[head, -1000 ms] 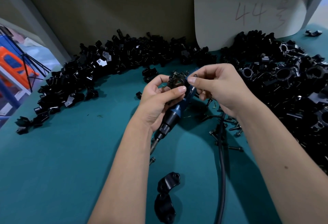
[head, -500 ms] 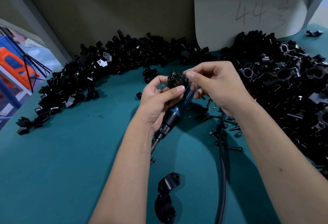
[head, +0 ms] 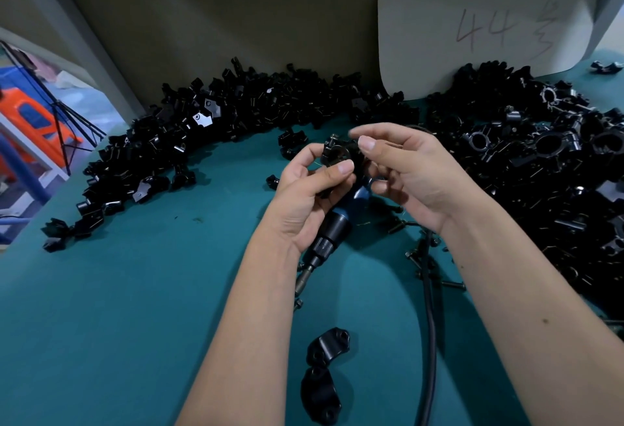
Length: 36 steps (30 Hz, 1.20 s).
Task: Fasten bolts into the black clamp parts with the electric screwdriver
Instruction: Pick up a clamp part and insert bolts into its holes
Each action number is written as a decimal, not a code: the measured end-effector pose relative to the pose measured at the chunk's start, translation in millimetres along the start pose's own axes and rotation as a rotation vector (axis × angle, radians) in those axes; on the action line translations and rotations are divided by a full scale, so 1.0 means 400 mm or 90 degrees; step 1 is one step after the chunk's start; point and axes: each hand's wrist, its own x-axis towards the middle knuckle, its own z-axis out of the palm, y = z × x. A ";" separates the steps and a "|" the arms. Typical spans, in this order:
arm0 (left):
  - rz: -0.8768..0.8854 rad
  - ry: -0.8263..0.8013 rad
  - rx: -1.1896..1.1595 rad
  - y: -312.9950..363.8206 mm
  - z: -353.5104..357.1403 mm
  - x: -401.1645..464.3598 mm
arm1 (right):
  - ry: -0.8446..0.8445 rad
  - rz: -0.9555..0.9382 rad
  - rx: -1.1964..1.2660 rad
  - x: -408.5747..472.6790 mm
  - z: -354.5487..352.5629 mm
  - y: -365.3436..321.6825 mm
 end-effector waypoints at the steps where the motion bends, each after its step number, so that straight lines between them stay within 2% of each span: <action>1: 0.001 -0.001 -0.002 0.000 -0.001 0.000 | -0.002 0.001 0.012 0.000 0.002 0.002; 7: -0.009 -0.003 -0.001 0.000 0.002 -0.001 | 0.097 -0.015 0.029 0.008 0.036 0.014; 12: -0.003 0.000 -0.033 0.009 -0.004 -0.001 | 0.011 -0.025 0.086 0.001 0.027 0.011; 18: -0.012 -0.009 -0.034 0.008 0.000 -0.003 | 0.096 -0.068 0.008 0.006 0.036 0.013; 22: -0.001 -0.010 -0.031 0.010 0.000 -0.002 | 0.073 -0.079 0.033 -0.001 0.043 0.018; 29: 0.016 0.002 0.001 0.004 0.015 -0.007 | 0.201 -0.084 0.019 0.010 0.070 0.031; 31: 0.027 0.012 0.011 0.005 0.020 -0.007 | 0.176 -0.074 0.024 0.010 0.065 0.035; 34: 0.038 0.024 0.001 0.008 0.023 -0.008 | 0.083 -0.066 0.087 0.007 0.053 0.031; 36: 0.041 0.019 0.001 0.009 0.023 -0.009 | 0.093 -0.067 0.082 0.003 0.056 0.027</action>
